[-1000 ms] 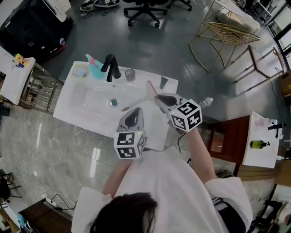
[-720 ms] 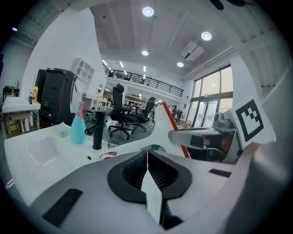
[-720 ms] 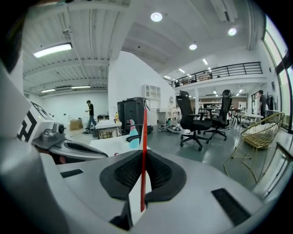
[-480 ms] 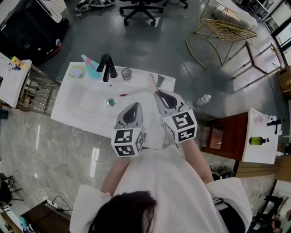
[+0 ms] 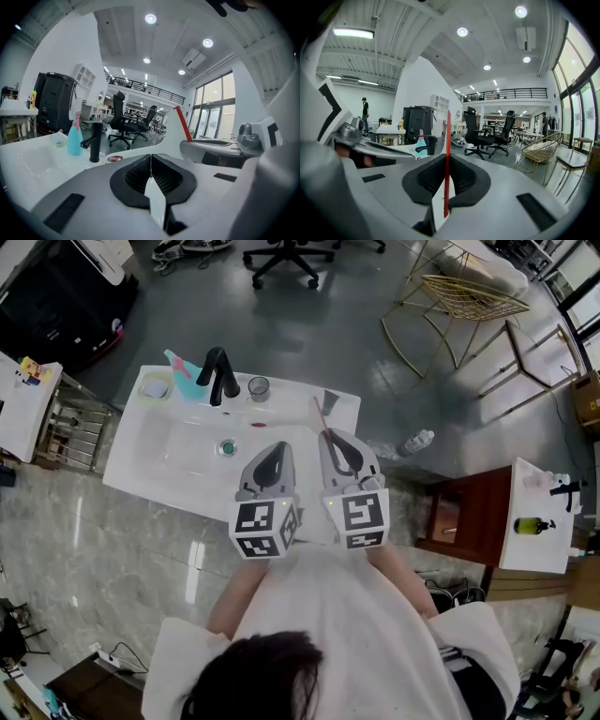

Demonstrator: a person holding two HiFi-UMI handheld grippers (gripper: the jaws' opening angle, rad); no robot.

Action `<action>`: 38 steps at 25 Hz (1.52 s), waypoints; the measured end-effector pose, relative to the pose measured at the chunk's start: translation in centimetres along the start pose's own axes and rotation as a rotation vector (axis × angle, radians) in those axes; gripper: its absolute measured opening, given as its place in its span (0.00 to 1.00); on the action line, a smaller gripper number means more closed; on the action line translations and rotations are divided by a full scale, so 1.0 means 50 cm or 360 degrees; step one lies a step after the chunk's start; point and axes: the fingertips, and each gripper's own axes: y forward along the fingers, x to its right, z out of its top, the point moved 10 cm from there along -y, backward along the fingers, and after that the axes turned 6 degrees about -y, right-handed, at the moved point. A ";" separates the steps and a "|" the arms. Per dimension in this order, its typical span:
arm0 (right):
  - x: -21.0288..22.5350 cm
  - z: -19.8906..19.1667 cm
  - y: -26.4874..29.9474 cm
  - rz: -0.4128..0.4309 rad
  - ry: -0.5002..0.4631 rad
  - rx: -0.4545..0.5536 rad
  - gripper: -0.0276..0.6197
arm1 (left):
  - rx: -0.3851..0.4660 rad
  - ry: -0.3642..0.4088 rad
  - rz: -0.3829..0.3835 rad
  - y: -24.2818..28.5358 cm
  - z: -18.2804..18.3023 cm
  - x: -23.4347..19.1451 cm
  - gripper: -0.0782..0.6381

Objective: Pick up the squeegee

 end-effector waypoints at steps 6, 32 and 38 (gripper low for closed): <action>-0.013 0.006 -0.010 -0.0143 -0.0068 0.0048 0.10 | 0.0046 -0.0003 0.0018 -0.002 0.001 -0.004 0.15; -0.021 -0.031 -0.045 -0.0238 -0.0030 -0.0002 0.10 | 0.0074 0.0114 -0.0029 -0.005 -0.018 0.027 0.15; -0.019 -0.031 -0.048 -0.0246 -0.0029 -0.0002 0.10 | 0.0080 0.0174 -0.0036 -0.007 -0.023 0.030 0.15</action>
